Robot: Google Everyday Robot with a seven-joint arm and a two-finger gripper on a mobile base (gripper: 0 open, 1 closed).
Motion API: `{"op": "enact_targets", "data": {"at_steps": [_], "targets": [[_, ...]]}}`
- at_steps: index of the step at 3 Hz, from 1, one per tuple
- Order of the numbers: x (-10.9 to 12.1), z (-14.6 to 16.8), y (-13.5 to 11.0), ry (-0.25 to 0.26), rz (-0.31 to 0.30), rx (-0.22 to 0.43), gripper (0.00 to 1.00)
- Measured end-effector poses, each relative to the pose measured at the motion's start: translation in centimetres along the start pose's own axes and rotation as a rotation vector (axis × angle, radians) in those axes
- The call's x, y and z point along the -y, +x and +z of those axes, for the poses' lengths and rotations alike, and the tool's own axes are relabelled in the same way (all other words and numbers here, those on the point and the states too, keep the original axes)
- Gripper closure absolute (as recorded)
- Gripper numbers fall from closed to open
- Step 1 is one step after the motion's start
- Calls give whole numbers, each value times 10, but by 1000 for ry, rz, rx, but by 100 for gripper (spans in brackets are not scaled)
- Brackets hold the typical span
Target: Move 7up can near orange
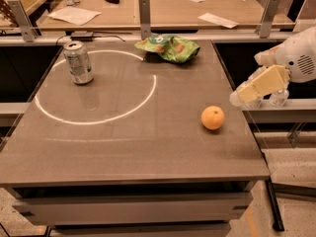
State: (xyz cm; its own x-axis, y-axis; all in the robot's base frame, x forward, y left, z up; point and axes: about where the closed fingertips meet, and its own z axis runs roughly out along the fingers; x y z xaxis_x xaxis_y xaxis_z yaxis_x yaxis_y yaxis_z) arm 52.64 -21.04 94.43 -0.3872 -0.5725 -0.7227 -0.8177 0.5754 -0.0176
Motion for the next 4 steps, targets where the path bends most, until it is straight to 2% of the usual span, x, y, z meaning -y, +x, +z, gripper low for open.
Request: {"op": "enact_targets", "data": {"at_steps": [1, 2, 3, 4], "targets": [[15, 6, 3, -27, 44, 84, 0], [59, 18, -4, -73, 85, 329, 0], [83, 38, -34, -64, 57, 489, 0], [85, 38, -77, 81, -64, 501, 0]]}}
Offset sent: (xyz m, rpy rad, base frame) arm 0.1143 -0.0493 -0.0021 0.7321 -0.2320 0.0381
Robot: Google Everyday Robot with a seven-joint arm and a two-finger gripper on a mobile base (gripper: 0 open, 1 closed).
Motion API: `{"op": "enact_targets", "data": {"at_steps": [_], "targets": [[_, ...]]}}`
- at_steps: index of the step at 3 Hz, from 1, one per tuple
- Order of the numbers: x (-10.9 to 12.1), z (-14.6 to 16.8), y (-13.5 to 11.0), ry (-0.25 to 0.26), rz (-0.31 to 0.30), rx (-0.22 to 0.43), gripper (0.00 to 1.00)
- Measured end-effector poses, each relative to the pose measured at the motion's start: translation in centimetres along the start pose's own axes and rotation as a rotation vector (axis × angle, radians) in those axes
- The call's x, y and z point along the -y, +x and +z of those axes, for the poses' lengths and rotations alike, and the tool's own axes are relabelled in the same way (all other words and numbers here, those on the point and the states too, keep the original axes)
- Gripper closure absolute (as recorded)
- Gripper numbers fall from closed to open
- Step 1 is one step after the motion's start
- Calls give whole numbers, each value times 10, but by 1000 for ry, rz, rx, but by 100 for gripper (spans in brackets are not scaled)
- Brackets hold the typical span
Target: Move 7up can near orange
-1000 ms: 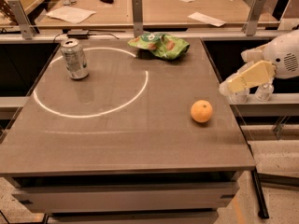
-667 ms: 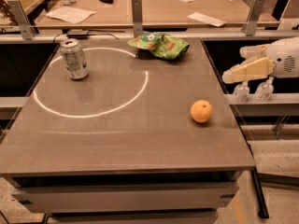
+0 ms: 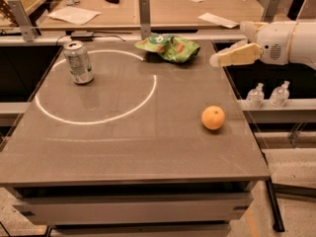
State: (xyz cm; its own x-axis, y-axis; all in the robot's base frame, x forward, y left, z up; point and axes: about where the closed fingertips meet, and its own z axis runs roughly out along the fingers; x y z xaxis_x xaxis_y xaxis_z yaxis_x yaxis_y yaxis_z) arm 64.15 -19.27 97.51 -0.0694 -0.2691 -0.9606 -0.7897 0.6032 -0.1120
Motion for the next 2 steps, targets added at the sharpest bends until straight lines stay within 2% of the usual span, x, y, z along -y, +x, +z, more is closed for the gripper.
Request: {"op": "enact_targets", "data": {"at_steps": [1, 2], "targets": [[-8, 26, -29, 64, -52, -23, 0], [-17, 56, -61, 32, -39, 21, 0]]}}
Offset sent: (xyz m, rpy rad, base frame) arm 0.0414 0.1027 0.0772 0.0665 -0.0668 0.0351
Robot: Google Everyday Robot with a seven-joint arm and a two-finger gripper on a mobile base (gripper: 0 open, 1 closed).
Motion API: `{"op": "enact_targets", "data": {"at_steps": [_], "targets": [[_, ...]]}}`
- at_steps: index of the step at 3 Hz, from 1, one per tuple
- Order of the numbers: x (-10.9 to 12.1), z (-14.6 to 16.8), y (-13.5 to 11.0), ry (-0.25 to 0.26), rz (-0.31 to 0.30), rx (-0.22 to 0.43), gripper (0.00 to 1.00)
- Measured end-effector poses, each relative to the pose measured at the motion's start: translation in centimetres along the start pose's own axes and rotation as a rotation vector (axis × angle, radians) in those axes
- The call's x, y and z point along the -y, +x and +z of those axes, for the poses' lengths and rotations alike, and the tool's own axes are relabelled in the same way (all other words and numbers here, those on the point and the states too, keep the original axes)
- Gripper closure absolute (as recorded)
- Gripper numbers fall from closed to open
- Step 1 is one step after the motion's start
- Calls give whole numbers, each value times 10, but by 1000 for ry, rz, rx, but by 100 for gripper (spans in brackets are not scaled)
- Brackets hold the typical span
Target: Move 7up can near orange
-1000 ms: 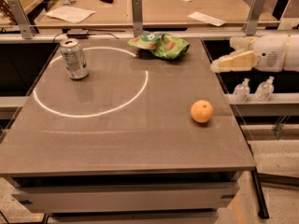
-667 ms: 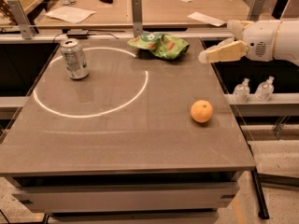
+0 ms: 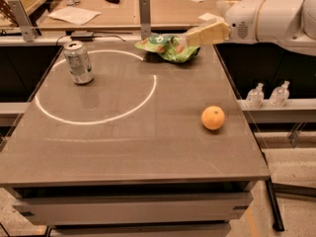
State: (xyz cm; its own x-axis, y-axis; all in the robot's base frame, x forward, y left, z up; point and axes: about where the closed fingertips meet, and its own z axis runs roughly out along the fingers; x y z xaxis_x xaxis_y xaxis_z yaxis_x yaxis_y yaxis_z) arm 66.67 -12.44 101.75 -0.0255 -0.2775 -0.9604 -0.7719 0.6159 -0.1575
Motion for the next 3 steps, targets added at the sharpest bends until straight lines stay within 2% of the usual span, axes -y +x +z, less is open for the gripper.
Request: {"op": "enact_targets", "data": {"at_steps": [1, 2, 3], "targets": [[-3, 29, -28, -99, 5, 74, 0], [4, 21, -59, -105, -29, 123, 0], [4, 21, -59, -105, -29, 123, 0]]}}
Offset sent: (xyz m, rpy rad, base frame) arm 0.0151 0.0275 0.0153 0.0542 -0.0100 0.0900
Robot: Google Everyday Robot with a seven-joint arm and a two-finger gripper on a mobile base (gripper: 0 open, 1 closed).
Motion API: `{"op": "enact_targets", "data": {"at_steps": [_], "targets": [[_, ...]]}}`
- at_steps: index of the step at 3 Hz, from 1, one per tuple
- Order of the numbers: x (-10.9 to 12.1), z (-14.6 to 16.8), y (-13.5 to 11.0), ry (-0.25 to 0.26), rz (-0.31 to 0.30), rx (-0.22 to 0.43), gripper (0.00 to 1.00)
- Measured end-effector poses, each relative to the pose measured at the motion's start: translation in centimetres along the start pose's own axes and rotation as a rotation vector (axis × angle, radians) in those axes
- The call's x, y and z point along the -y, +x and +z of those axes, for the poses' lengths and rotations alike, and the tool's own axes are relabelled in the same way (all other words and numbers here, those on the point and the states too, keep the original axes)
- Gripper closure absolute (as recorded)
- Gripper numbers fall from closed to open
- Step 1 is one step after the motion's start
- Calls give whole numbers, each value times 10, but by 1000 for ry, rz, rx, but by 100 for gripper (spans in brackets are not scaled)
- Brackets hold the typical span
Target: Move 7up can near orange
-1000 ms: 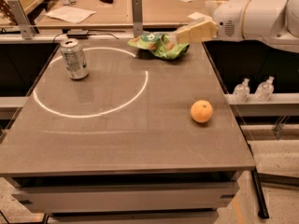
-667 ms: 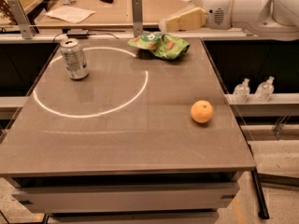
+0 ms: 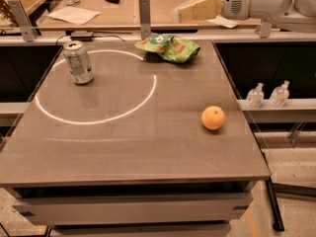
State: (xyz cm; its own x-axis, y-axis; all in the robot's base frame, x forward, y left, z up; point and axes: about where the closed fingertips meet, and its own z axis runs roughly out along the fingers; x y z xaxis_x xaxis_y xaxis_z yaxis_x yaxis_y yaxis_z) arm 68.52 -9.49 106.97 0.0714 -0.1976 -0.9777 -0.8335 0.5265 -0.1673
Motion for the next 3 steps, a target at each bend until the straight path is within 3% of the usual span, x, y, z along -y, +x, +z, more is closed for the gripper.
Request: {"op": "enact_targets", "data": {"at_steps": [1, 2, 3], "targets": [[-26, 32, 18, -124, -8, -12, 0], [-70, 82, 43, -293, -34, -22, 0], [-119, 95, 32, -364, -113, 14, 0]]}}
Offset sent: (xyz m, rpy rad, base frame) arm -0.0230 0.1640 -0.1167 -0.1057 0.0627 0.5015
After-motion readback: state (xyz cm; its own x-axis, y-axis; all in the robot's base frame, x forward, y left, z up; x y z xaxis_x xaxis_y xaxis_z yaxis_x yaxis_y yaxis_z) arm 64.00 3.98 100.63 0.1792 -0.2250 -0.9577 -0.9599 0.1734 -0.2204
